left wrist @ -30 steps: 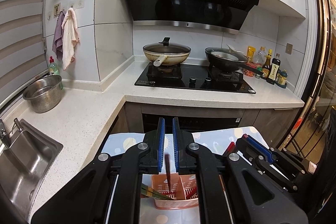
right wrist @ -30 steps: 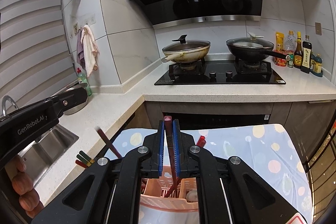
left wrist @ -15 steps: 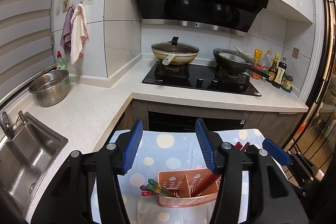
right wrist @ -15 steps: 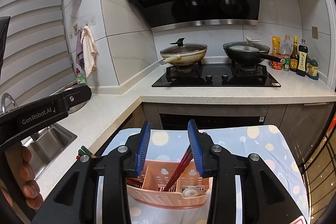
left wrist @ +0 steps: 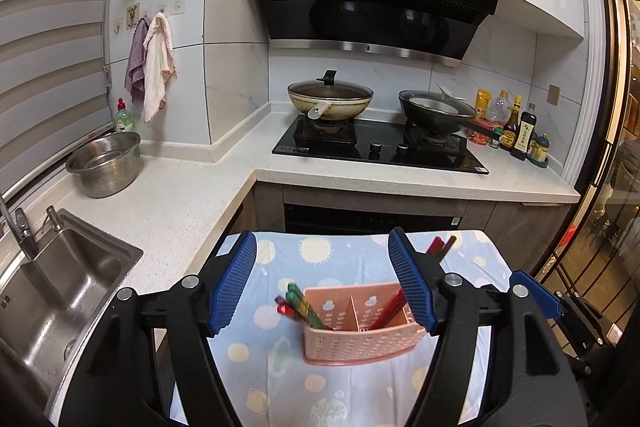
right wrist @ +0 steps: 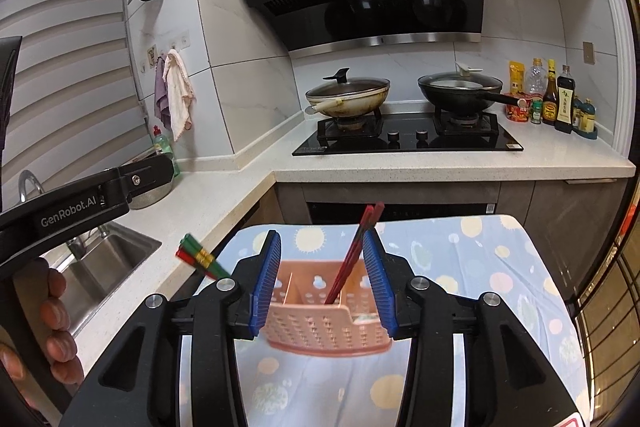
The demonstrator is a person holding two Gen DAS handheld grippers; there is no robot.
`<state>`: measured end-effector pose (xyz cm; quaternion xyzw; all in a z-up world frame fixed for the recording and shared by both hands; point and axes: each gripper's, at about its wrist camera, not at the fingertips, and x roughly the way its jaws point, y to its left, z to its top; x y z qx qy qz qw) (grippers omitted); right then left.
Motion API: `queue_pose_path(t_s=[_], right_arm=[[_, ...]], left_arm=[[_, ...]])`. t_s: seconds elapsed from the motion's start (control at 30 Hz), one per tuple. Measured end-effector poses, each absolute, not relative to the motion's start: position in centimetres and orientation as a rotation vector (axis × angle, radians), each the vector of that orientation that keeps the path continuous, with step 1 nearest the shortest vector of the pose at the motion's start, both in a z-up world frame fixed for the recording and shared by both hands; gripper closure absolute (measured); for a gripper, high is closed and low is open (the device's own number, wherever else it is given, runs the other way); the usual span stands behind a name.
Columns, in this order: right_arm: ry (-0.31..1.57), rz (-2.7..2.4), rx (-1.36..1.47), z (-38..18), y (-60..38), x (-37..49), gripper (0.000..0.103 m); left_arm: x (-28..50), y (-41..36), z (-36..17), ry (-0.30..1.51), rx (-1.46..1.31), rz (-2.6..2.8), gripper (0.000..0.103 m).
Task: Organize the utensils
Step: 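Withdraw both tools from the holder back over the table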
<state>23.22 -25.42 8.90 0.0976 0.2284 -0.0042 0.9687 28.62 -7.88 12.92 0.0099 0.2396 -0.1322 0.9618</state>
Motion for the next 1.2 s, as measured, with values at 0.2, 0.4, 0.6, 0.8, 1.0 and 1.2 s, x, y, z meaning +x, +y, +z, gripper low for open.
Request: queue_pose_path(t_s=[0.2, 0.4, 0.6, 0.8, 1.0, 1.2], right_arm=[[0.491, 0.007, 0.227, 7.7, -24.9, 19.1, 0.061], [0.530, 0.025, 0.216, 5.8, -23.3, 14.8, 0.061], [0.584, 0.039, 0.216, 3.4, -22.1, 10.4, 0.061], [0.647, 0.046, 0.239, 0.7, -21.7, 6.7, 0.061], [0.747, 0.048, 0.231, -3.1, -21.0, 3.1, 0.061], [0.850, 0.054, 0.199, -7.4, -19.8, 0.6, 0.061]], left_arm=[[25.3, -7.0, 11.6, 0.505, 0.018, -0.273, 0.027], [21.6, -6.4, 9.6, 0.545, 0.026, -0.284, 0.027], [18.5, -5.8, 7.4, 0.594, 0.026, -0.288, 0.026], [15.5, -5.1, 4.4, 0.656, 0.023, -0.278, 0.024], [12.9, -3.9, 0.3, 0.741, 0.029, -0.256, 0.024], [10.2, -3.0, -4.3, 0.821, 0.072, -0.222, 0.023]])
